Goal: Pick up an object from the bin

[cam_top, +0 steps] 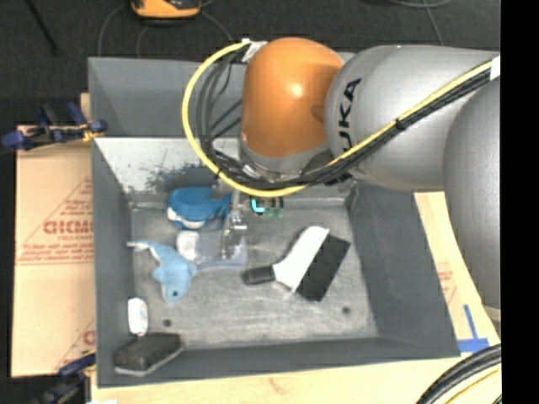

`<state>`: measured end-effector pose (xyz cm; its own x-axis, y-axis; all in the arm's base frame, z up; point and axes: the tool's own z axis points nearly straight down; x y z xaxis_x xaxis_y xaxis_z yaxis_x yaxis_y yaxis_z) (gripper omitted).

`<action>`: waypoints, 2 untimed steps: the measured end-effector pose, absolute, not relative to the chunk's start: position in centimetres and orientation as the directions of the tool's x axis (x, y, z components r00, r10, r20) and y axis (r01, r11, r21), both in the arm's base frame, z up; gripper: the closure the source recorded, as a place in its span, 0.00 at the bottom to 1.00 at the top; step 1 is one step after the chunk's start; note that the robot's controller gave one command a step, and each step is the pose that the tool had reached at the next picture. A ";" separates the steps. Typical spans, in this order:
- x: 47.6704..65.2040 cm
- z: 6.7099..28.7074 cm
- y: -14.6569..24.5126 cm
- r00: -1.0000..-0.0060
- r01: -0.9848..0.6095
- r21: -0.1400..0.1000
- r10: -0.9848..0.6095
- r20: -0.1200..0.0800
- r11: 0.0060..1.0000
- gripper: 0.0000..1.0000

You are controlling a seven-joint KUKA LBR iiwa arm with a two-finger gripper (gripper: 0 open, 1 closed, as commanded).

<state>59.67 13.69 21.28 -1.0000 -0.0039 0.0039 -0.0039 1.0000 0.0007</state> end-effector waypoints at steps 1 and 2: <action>59.8 21.7 13.6 -1.000 -0.001 0.002 -0.001 -0.004 1.000 0.00; 57.9 14.7 15.0 -1.000 -0.022 0.002 -0.022 -0.007 1.000 0.00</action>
Offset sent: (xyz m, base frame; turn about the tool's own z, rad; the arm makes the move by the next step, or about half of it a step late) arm -0.0405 0.0280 -0.1428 -0.0338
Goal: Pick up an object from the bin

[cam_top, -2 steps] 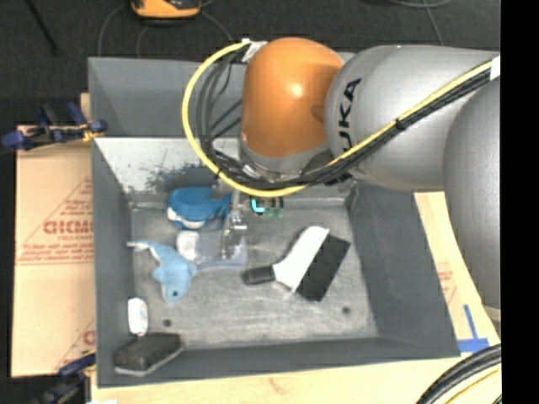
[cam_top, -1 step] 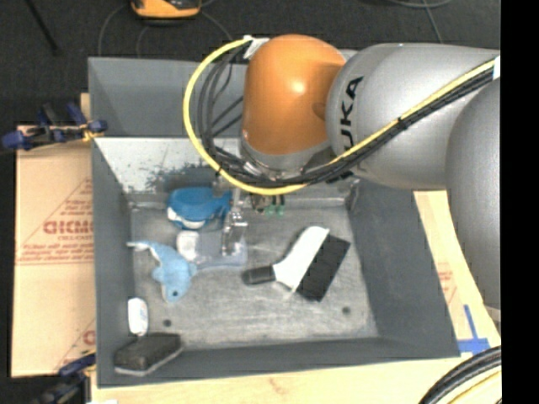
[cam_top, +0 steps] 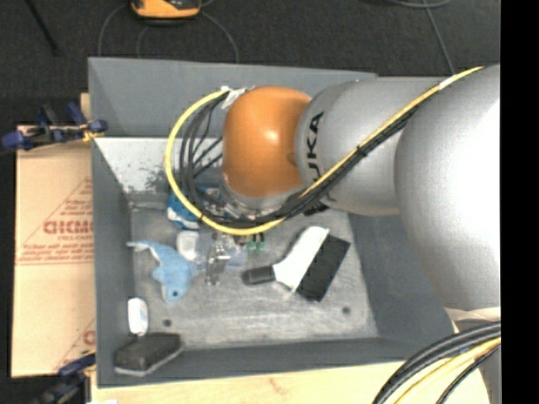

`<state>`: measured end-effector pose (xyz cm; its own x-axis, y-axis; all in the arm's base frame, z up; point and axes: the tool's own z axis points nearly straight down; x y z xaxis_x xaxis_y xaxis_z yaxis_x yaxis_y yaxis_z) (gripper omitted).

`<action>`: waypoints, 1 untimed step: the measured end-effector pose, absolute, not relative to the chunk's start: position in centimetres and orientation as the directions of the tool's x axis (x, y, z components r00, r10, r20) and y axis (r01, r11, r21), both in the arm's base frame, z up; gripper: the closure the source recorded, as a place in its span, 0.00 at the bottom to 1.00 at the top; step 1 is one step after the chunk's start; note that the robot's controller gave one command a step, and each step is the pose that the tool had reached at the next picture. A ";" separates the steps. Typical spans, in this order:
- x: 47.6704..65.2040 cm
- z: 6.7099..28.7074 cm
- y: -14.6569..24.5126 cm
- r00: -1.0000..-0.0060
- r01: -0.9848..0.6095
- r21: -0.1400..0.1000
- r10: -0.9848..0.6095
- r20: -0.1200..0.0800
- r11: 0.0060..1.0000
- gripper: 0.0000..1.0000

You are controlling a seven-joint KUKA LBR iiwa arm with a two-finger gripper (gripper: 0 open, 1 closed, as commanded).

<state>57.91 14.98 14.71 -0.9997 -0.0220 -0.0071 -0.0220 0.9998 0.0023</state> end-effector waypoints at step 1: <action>60.1 9.7 12.3 -0.966 0.259 -0.002 0.259 0.006 0.966 0.00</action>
Offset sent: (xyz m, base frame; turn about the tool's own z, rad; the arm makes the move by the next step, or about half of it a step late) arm -0.0236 0.0196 -0.0422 0.1782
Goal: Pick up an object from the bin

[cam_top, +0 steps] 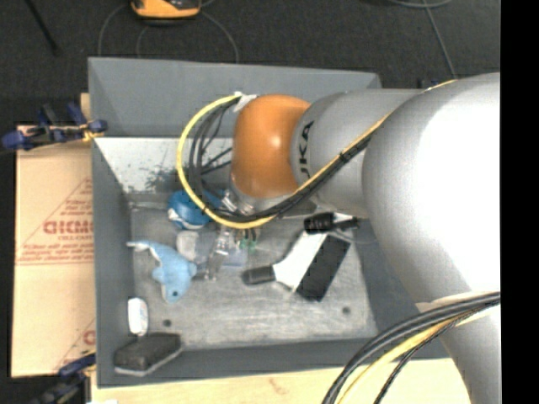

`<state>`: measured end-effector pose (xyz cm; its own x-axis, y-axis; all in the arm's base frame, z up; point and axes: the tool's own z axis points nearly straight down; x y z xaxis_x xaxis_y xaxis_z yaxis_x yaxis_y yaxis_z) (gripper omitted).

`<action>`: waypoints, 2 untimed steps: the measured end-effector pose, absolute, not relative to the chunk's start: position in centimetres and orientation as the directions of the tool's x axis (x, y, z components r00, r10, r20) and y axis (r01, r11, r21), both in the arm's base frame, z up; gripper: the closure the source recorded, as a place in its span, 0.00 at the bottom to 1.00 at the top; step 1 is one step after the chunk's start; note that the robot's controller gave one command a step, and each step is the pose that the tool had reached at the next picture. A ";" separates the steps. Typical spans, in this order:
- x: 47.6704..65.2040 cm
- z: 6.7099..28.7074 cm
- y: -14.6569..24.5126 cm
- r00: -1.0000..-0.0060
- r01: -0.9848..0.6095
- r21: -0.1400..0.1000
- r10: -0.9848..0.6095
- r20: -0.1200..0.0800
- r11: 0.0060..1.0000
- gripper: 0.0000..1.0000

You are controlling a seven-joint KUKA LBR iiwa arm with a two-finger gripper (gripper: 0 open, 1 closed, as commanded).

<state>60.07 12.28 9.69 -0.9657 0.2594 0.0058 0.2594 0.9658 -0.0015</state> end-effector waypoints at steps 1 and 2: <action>57.3 9.9 15.0 -0.971 0.238 -0.001 0.238 -0.001 0.971 0.00; 59.6 8.4 11.9 -0.944 0.331 0.004 0.331 -0.004 0.944 0.00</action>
Offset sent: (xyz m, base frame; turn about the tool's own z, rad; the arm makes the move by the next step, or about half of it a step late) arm 0.0130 -0.0305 -0.0269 0.2340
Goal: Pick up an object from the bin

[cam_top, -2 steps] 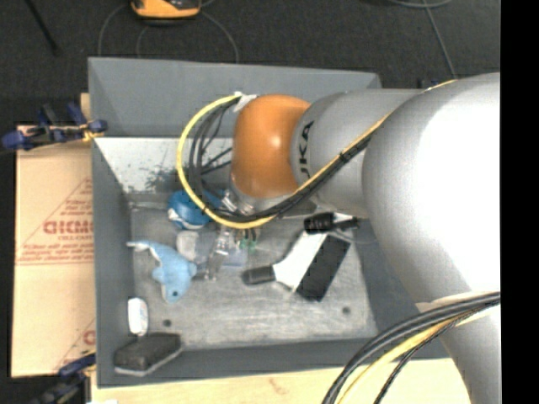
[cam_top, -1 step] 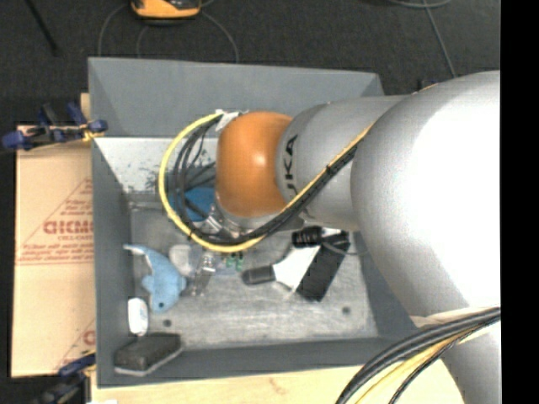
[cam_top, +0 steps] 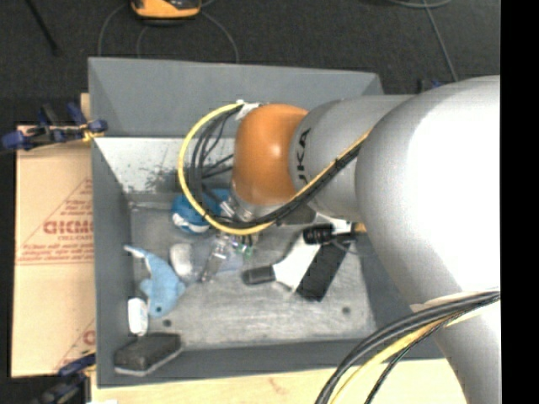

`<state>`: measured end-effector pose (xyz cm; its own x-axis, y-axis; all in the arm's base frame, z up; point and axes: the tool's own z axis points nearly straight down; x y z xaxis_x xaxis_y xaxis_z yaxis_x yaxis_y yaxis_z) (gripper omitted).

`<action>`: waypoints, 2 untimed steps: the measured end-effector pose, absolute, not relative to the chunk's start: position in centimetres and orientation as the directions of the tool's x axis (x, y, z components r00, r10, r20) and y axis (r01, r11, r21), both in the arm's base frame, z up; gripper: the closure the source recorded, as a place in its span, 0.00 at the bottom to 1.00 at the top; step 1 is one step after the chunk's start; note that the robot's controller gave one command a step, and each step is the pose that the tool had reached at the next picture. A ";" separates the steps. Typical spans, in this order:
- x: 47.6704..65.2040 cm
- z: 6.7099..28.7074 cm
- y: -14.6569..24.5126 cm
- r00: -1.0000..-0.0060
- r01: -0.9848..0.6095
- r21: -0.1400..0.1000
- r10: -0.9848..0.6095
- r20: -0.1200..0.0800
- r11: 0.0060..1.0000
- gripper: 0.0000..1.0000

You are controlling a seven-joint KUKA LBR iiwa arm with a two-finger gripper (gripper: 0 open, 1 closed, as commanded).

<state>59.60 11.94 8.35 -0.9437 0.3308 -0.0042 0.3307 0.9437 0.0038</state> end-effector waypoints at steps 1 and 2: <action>60.4 7.4 10.2 -0.970 0.243 0.006 0.243 -0.003 0.970 1.00; 60.4 7.4 10.2 -0.970 0.243 0.006 0.243 -0.003 0.970 1.00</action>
Offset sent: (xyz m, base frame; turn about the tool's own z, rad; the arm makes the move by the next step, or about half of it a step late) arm 0.0000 0.0000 0.0000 0.0000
